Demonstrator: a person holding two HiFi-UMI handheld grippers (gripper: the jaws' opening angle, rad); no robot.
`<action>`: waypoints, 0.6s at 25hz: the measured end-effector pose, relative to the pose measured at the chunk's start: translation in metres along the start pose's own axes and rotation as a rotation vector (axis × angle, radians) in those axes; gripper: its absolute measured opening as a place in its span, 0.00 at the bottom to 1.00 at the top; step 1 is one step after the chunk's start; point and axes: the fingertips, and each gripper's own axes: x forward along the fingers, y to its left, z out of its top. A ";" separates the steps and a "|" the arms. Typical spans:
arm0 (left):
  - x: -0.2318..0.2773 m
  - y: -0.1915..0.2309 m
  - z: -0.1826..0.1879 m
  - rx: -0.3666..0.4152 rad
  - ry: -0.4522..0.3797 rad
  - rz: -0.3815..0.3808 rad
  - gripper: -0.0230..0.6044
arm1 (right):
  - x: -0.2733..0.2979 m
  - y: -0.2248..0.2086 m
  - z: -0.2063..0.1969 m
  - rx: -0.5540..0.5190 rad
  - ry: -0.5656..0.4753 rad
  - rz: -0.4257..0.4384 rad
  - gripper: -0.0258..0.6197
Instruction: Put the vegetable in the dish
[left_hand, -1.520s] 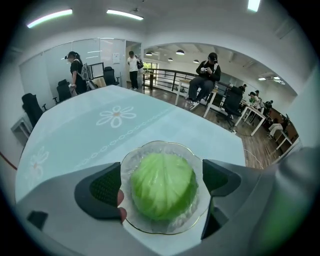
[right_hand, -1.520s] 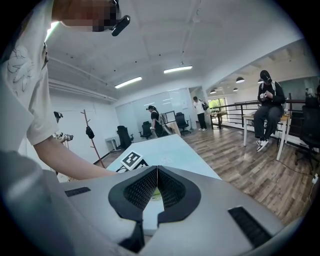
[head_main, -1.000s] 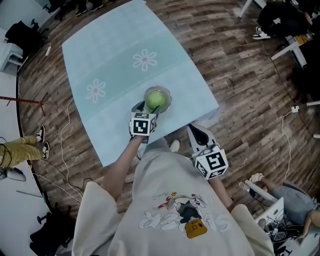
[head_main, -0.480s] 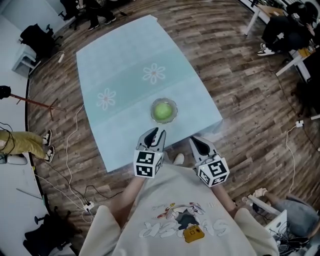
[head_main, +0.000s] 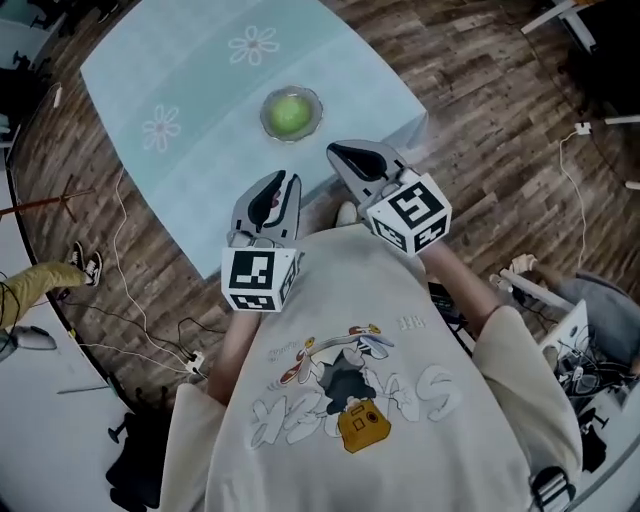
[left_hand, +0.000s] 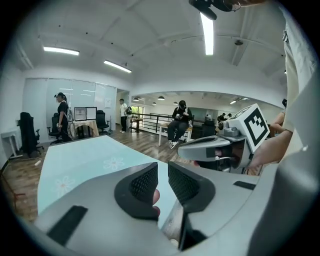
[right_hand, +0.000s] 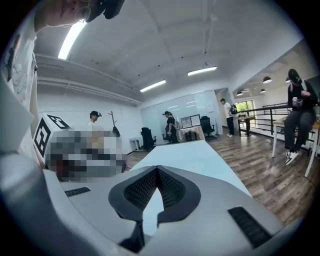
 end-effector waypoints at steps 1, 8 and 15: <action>-0.005 0.001 0.004 -0.003 -0.010 -0.007 0.15 | 0.004 0.009 0.003 -0.011 0.010 0.017 0.07; -0.047 -0.010 0.007 0.023 -0.030 -0.021 0.15 | 0.002 0.064 0.015 -0.044 0.009 0.072 0.07; -0.084 0.012 -0.023 -0.045 -0.001 -0.033 0.15 | 0.000 0.089 -0.003 0.034 0.004 0.010 0.07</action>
